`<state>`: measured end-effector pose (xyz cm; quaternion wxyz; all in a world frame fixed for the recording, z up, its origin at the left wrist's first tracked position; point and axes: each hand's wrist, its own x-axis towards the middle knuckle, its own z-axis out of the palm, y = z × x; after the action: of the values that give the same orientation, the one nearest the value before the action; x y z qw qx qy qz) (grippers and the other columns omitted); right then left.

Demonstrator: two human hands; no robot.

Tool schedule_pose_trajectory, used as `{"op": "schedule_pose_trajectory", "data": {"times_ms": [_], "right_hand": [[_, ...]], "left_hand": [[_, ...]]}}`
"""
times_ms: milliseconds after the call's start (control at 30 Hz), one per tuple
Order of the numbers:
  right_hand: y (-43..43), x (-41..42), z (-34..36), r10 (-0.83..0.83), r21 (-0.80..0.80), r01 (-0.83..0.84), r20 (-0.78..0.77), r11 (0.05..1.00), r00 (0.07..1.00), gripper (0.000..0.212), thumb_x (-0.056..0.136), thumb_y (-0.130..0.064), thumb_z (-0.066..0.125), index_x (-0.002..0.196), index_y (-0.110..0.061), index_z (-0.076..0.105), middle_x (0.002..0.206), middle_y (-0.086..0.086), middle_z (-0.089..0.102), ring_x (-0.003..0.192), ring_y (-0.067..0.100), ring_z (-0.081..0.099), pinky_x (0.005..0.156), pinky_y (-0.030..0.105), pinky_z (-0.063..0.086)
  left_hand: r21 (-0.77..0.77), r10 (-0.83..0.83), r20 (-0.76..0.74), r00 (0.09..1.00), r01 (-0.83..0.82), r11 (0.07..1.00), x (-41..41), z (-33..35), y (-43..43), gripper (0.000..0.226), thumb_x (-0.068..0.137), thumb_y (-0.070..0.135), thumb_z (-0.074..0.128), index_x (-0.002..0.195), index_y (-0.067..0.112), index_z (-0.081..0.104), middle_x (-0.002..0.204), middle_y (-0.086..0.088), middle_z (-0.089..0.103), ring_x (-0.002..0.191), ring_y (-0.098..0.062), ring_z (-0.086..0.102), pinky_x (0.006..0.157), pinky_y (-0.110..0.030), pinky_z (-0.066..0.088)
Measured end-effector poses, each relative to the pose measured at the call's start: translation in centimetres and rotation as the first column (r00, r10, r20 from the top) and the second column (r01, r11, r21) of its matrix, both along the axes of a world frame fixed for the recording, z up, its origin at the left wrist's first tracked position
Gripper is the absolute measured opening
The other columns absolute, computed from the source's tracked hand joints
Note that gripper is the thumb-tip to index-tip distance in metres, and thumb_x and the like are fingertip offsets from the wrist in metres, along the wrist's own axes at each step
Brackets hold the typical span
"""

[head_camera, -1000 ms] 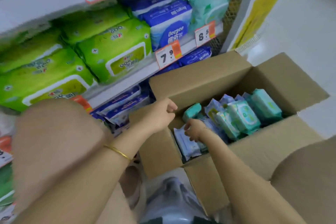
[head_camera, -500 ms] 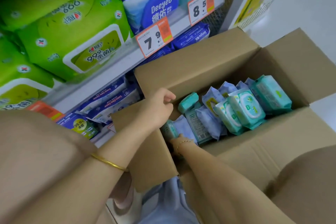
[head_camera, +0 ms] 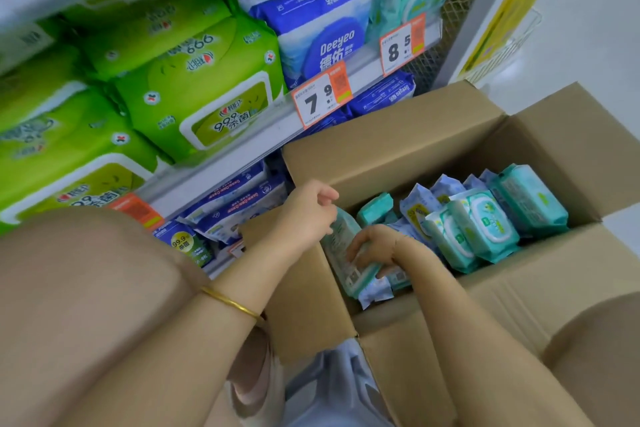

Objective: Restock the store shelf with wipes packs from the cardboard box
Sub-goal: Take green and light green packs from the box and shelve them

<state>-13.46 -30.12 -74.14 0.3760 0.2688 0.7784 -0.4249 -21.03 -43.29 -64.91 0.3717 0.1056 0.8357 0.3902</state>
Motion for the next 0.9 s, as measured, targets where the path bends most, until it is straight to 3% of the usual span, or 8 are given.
{"op": "schedule_pose_trajectory", "data": {"times_ms": [100,233,333,433,533,600,733,900], "right_hand": [[1.3,0.9,7.3,-0.005,-0.044,0.001,-0.095,0.999,0.996,0.027,0.084,-0.005,0.059,0.100,-0.025,0.069,0.115,0.002,0.053,0.102,0.023,0.060,0.067,0.031,0.060],[-0.7,1.7,15.9,0.177,0.233,-0.088,-0.393,0.969,0.903,0.047,0.084,0.001,0.055,0.121,-0.027,0.061,0.106,-0.004,0.054,0.095,0.012,0.051,0.079,0.018,0.042],[-3.9,2.0,20.0,0.312,0.401,-0.077,-0.562,0.913,0.766,0.040,0.087,-0.009,0.057,0.117,-0.035,0.062,0.096,0.000,0.040,0.093,0.021,0.055,0.088,0.026,0.042],[-6.6,2.1,22.4,0.359,0.358,-0.131,-0.700,0.924,0.618,0.026,0.083,-0.014,0.066,0.100,-0.032,0.069,0.099,0.002,0.039,0.089,0.015,0.053,0.087,0.023,0.042],[-8.2,1.9,24.2,0.393,0.303,-0.253,-0.774,0.919,0.497,0.027,0.078,-0.012,0.073,0.099,-0.030,0.073,0.103,-0.002,0.040,0.099,0.000,0.045,0.093,0.008,0.032],[-9.0,1.8,25.2,0.380,0.257,-0.312,-0.810,0.915,0.447,0.030,0.076,-0.016,0.074,0.100,-0.033,0.072,0.110,-0.005,0.041,0.108,-0.008,0.040,0.096,0.000,0.025],[-10.7,2.0,27.5,0.338,0.128,-0.454,-0.843,0.882,0.418,0.033,0.075,-0.020,0.069,0.098,-0.044,0.071,0.119,-0.009,0.054,0.113,-0.008,0.048,0.100,0.006,0.034],[-11.7,0.6,30.0,-0.054,-0.080,-0.070,-0.947,0.994,0.316,0.029,0.085,-0.003,0.064,0.100,-0.027,0.065,0.107,-0.003,0.065,0.096,0.008,0.062,0.087,0.028,0.050]], "left_hand": [[-0.004,0.076,0.131,0.988,-0.076,0.997,0.6,1.8,-0.3,0.024,0.097,0.018,0.047,0.120,0.012,0.049,0.120,-0.010,0.054,0.094,-0.021,0.061,0.085,-0.037,0.057],[0.087,0.128,0.509,0.851,-0.199,0.976,1.6,6.5,-0.9,0.028,0.098,0.041,0.043,0.113,0.018,0.044,0.099,-0.009,0.053,0.104,-0.033,0.060,0.092,-0.052,0.050],[0.207,0.141,0.636,0.759,-0.343,0.916,1.3,9.4,-2.0,0.045,0.090,0.057,0.046,0.102,0.015,0.055,0.107,-0.016,0.058,0.096,-0.036,0.063,0.084,-0.054,0.049],[0.306,0.257,0.611,0.749,-0.523,0.795,0.5,12.2,-4.2,0.037,0.087,0.050,0.057,0.092,0.014,0.059,0.081,-0.011,0.068,0.069,-0.026,0.067,0.068,-0.046,0.056],[0.367,0.316,0.550,0.773,-0.564,0.740,0.0,14.4,-7.2,0.036,0.087,0.044,0.061,0.103,0.013,0.057,0.091,-0.012,0.064,0.081,-0.027,0.065,0.078,-0.043,0.054],[0.394,0.363,0.473,0.803,-0.561,0.728,0.0,15.5,-9.0,0.027,0.089,0.038,0.060,0.097,0.013,0.056,0.083,-0.010,0.063,0.070,-0.023,0.064,0.068,-0.036,0.054],[0.493,0.428,0.363,0.828,-0.560,0.665,0.6,17.2,-11.6,0.023,0.092,0.008,0.054,0.114,0.003,0.058,0.099,-0.021,0.064,0.072,-0.028,0.063,0.067,-0.036,0.055],[0.632,0.351,0.378,0.857,-0.516,0.578,1.0,20.6,-14.3,0.024,0.093,0.001,0.048,0.113,0.006,0.061,0.090,-0.013,0.067,0.059,-0.018,0.069,0.056,-0.033,0.058]]}}
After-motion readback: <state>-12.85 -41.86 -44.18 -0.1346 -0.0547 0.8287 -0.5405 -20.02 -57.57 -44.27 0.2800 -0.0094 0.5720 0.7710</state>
